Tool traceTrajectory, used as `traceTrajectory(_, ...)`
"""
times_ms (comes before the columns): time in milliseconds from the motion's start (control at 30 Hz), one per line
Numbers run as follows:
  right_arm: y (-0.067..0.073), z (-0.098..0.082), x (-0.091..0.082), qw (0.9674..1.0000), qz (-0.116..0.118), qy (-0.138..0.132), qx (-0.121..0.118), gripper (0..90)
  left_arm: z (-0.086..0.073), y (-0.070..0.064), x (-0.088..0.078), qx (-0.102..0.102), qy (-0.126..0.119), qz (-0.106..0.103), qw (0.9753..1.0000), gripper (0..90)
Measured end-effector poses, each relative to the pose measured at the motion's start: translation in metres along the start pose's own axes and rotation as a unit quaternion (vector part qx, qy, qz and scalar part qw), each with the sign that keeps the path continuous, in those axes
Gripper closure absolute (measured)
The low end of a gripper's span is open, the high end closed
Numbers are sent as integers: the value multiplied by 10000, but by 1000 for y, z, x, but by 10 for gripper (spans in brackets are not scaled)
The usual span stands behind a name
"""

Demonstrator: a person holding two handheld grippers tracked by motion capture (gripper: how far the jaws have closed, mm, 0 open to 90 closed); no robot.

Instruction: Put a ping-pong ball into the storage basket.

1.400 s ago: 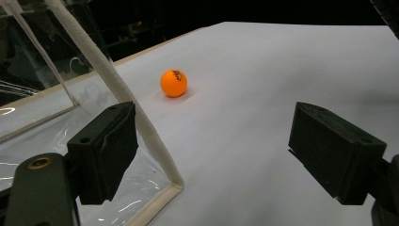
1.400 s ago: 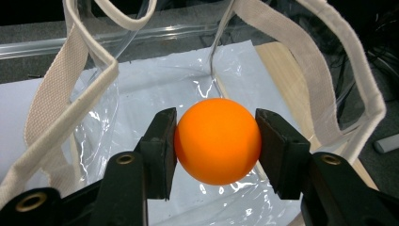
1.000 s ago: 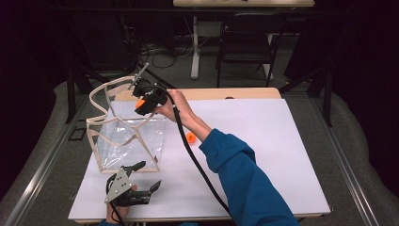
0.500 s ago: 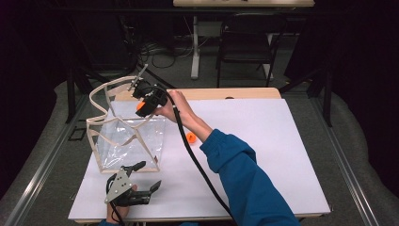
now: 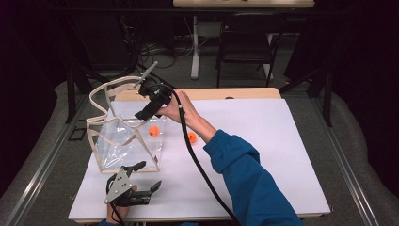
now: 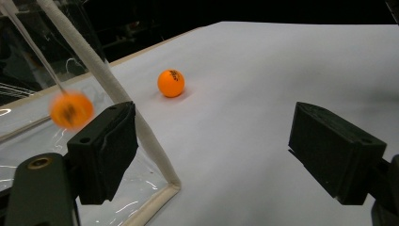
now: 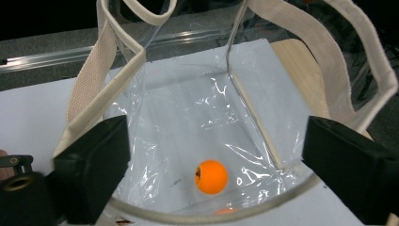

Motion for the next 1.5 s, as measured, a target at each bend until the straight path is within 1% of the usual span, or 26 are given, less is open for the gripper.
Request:
traceTrajectory(67,-1,-1,-5,10000,36,-44,40,27,0,0,0,5,0,7,10000,157)
traceTrajectory(167,-1,-3,-12,9999,50,-85,49,0,0,0,0,0,-5,12,10000,157)
traceTrajectory(400,1,-13,-30,9997,53,-256,18,0,0,0,-1,5,-7,15,10000,157)
traceTrajectory(567,0,-23,-38,9995,96,-292,89,0,1,-1,0,11,0,2,10000,157)
traceTrajectory(667,-1,-29,-44,9995,45,-297,67,0,1,-2,0,45,3,-16,10000,157)
traceTrajectory(767,-3,-35,-49,9995,15,-295,101,0,1,-2,1,50,16,-34,10000,157)
traceTrajectory(833,-6,-40,-51,9994,-3,-323,113,0,1,-2,1,59,15,-13,10000,157)
traceTrajectory(1033,-11,-53,-55,9995,-71,-277,153,0,1,-2,0,60,13,3,10000,157)
traceTrajectory(1300,-14,-64,-60,9993,-136,-321,146,0,0,-1,-1,51,7,7,10000,157)
traceTrajectory(1500,-17,-73,-61,9993,-186,-274,151,0,0,-1,0,23,6,-8,10000,157)
Point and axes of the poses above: each handheld gripper's, and its own axes: x roughly forward along the jaws, z roughly out of its top, y roughly to its left, the point moved 1 cm from there along x, roughly forward along the jaws, and after that the axes turned 12 degrees about x, right-handed, at the moved point
